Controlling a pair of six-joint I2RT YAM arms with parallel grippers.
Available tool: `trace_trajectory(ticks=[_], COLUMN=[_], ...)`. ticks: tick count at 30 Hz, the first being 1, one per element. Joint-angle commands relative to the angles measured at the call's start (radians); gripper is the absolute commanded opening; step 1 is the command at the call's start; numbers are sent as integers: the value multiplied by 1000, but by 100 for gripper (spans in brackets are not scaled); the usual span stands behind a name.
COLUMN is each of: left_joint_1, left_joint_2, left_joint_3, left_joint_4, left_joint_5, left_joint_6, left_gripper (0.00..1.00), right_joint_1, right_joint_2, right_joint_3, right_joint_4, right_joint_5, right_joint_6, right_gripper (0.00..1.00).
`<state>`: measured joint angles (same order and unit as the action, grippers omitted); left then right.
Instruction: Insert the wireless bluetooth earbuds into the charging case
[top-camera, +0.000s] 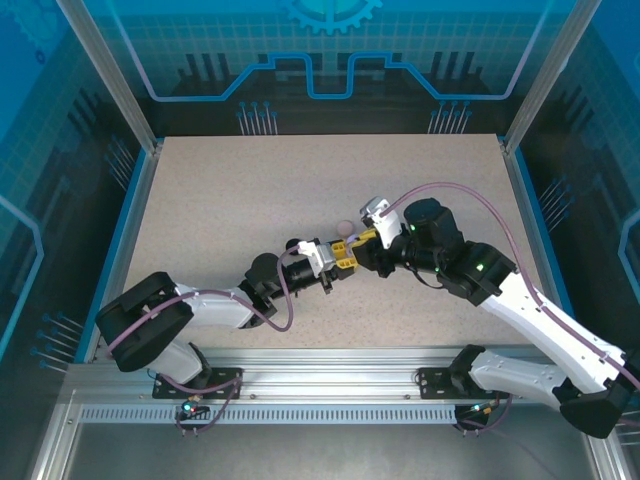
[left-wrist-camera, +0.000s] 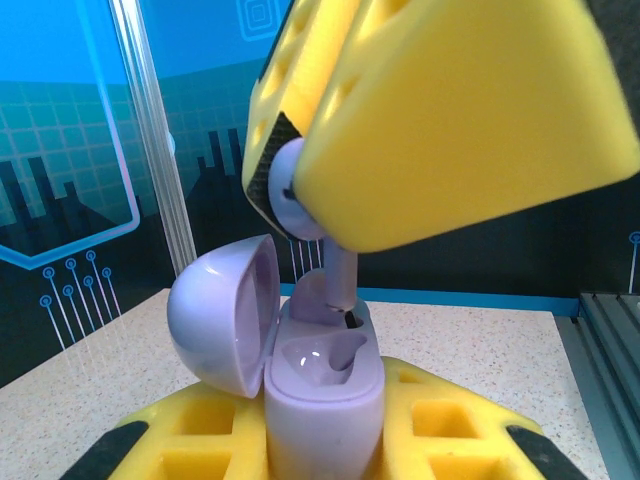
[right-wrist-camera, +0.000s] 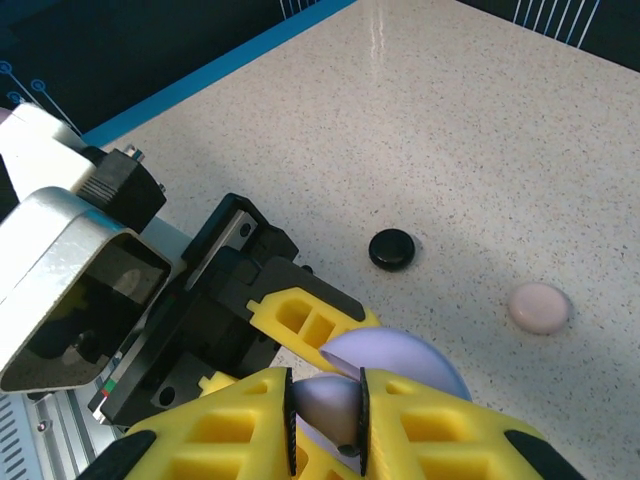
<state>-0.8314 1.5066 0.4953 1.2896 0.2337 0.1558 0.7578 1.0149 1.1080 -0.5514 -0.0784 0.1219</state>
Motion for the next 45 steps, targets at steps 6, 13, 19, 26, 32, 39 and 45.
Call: trace_trajectory(ticks=[6,13,19,26,32,39,45], left_joint_1=[-8,-10,-9,-9,-9,-9,-10], left_joint_2=[-2,-3,-2,-3,-3,1,0], left_joint_3=[22,20,20,20,17,21,22], left_joint_4=[48,50,50,52,51,51,51], left_joint_5=[13,11,9,9,6,4,1], left_joint_6=[-17,-17,-18,-20,-18,-38,-46], left_gripper=[1,2,1,2,2,2,1], right_joint_1=[20,20,20,20,19,19,20], right_joint_2=[14,2,-1,14,2,-22,-16], right_joint_3=[-5,-16,-33,-51,-38,-49,-62], right_joint_4=[12,-23,-29,1,14,85,132], right_joint_5=[9,30,32,11,10,-16,-35], right_joint_6=[-14,-23,-26,-12,-3,14,29], right_gripper=[22,22,23,23,23,23,23])
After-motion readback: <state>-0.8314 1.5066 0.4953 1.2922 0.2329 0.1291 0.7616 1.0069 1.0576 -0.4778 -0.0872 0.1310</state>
